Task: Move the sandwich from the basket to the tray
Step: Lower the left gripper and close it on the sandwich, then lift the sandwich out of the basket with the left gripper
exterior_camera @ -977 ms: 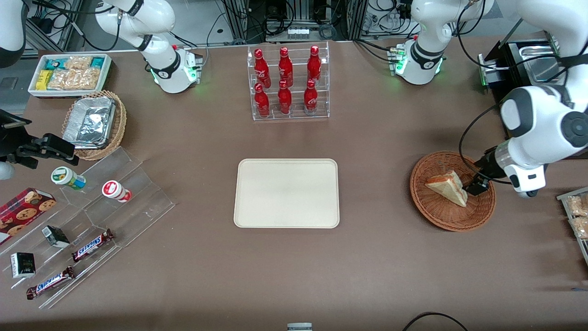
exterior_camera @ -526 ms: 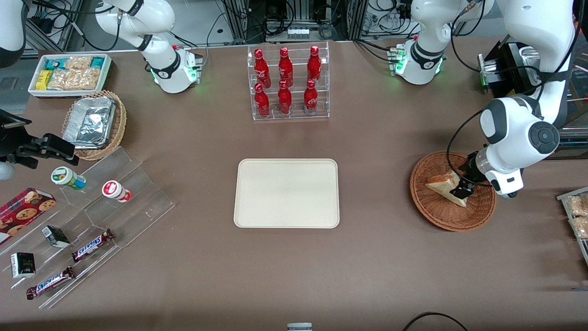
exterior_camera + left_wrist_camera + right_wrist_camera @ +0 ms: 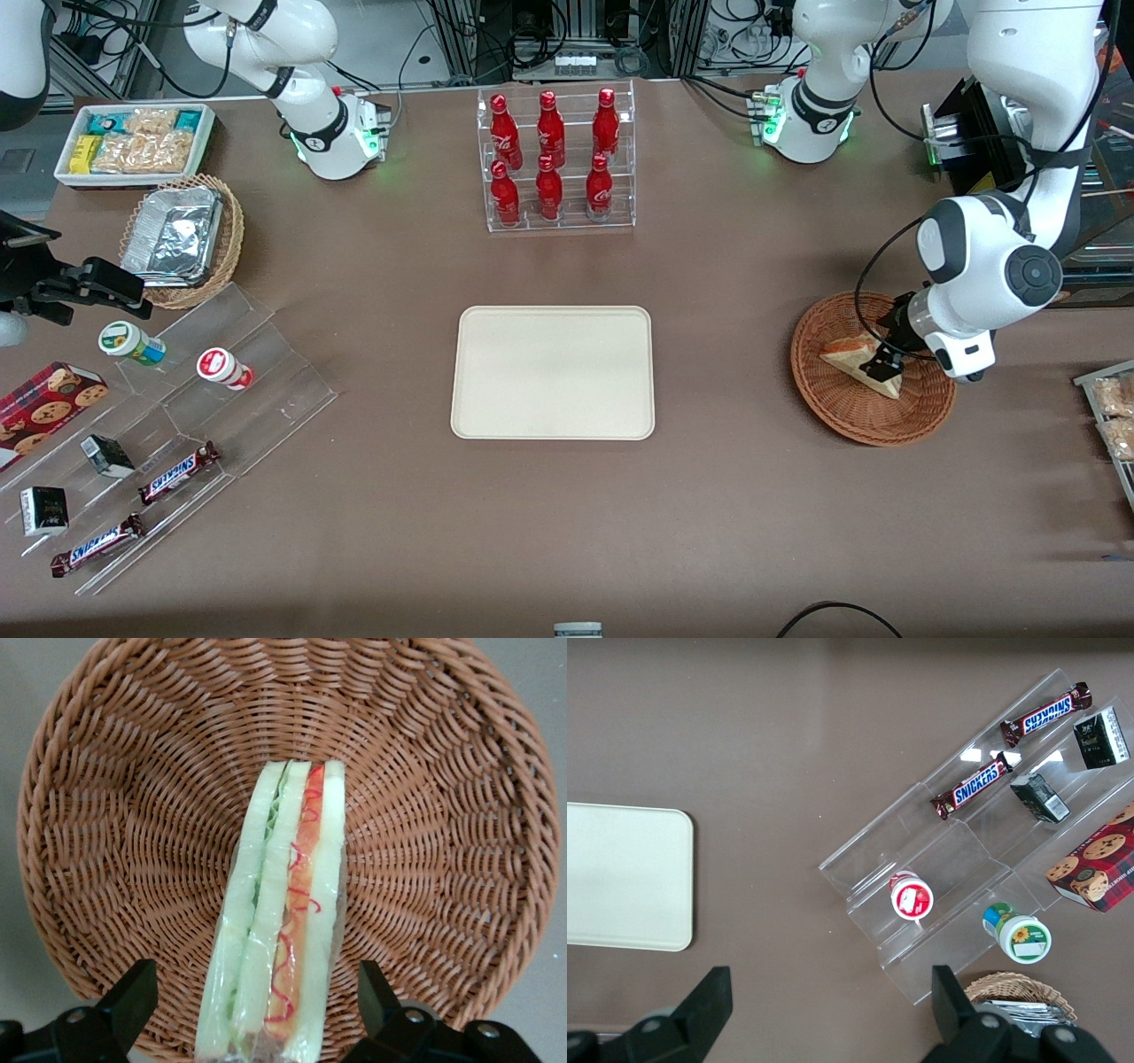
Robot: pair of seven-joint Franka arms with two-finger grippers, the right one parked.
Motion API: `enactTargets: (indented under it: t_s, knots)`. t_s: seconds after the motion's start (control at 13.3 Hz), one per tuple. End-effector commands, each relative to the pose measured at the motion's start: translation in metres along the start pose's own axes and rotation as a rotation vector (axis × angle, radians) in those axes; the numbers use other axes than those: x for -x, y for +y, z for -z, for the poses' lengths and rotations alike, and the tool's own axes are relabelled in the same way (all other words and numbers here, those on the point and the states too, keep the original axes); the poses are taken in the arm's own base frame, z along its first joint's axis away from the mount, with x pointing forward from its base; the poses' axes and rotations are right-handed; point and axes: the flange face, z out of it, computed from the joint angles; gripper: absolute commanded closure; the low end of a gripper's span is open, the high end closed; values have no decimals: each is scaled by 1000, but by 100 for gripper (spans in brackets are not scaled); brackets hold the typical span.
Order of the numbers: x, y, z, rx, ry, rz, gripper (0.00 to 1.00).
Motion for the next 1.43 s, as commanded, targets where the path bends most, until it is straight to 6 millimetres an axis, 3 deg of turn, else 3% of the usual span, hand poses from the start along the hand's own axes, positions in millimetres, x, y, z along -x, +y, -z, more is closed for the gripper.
enactTargets:
  t_s: [0.0,0.08,0.15,0.23,0.45,0.75,1.05,1.35]
  knots:
    - [3,2,-8,8,-3,19,0]
    - [3,4,-8,12,-1,21,5]
    - [3,4,-11,10,-3,33,22]
    - [3,5,-11,11,-3,39,48]
    - [6,7,-6,12,-3,35,86]
    - [15,10,18,0,-4,8,87]
    - [35,21,100,-54,-21,-60,87]
    - [113,67,168,-136,70,-246,87]
